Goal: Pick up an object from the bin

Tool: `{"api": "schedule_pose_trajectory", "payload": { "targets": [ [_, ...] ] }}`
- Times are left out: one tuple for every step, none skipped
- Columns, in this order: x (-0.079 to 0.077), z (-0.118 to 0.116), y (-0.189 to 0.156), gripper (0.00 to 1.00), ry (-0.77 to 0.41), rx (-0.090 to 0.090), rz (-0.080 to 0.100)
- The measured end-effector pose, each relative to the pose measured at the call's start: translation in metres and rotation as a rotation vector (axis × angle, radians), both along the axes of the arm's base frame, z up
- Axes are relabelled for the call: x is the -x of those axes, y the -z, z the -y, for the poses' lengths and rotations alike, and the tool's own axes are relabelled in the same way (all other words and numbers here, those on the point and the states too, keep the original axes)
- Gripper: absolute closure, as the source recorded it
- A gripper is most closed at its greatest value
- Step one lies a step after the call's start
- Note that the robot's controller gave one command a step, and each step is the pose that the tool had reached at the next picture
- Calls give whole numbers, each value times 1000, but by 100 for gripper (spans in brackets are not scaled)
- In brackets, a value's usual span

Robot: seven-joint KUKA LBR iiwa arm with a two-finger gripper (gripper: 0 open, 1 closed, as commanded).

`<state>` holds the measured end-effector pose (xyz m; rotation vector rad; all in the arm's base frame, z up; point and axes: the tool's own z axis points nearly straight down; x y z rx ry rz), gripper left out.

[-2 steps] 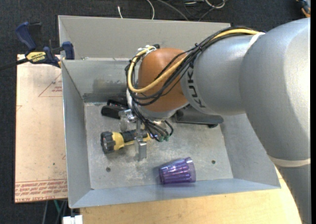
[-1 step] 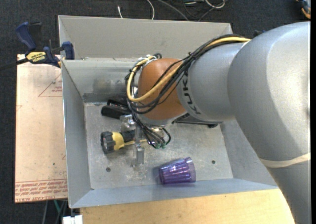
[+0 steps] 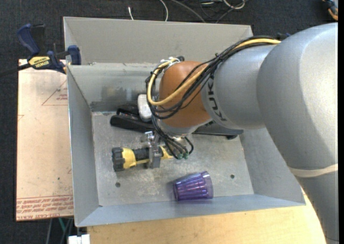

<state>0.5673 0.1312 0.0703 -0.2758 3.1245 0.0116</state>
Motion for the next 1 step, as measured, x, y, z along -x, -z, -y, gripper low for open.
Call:
{"api": "schedule_pose_trajectory", "payload": {
  "targets": [
    [0, 0, 0, 100, 0, 0, 0]
  ]
}}
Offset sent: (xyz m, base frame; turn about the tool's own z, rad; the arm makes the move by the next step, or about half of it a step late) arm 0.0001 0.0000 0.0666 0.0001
